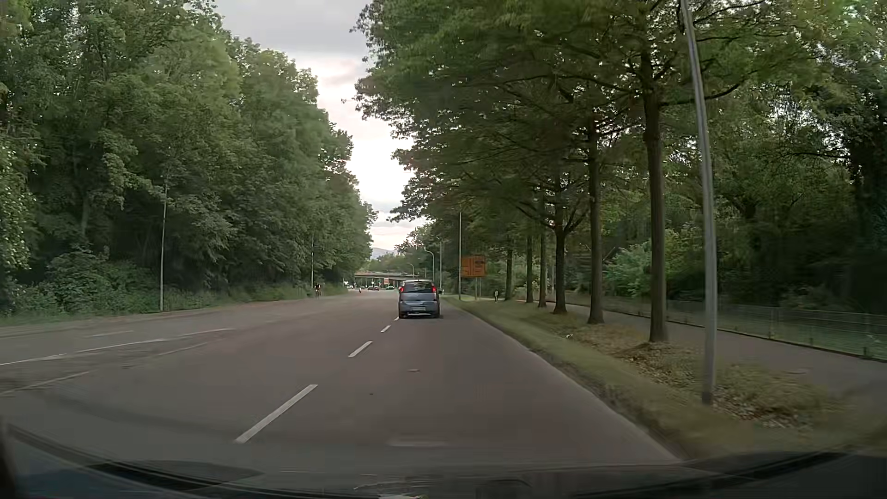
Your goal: Follow the waypoints while adhering to traffic rules and regulations
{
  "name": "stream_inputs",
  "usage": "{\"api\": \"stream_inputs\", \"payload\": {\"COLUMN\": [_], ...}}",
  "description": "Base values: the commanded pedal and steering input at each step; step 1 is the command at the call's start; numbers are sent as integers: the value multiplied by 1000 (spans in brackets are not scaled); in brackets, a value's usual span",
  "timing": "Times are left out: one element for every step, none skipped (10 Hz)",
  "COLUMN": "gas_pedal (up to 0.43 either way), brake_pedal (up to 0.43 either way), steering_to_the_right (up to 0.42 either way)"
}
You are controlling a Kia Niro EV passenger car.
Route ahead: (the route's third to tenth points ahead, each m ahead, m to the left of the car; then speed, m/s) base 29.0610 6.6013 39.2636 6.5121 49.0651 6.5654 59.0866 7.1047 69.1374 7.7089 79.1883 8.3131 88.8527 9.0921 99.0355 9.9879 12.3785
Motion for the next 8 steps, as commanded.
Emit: {"api": "stream_inputs", "payload": {"gas_pedal": [118, 118, 118, 118, 118, 130, 130, 130], "brake_pedal": [0, 0, 0, 0, 0, 0, 0, 0], "steering_to_the_right": [-14, -14, -14, -14, -14, -13, -13, -13]}}
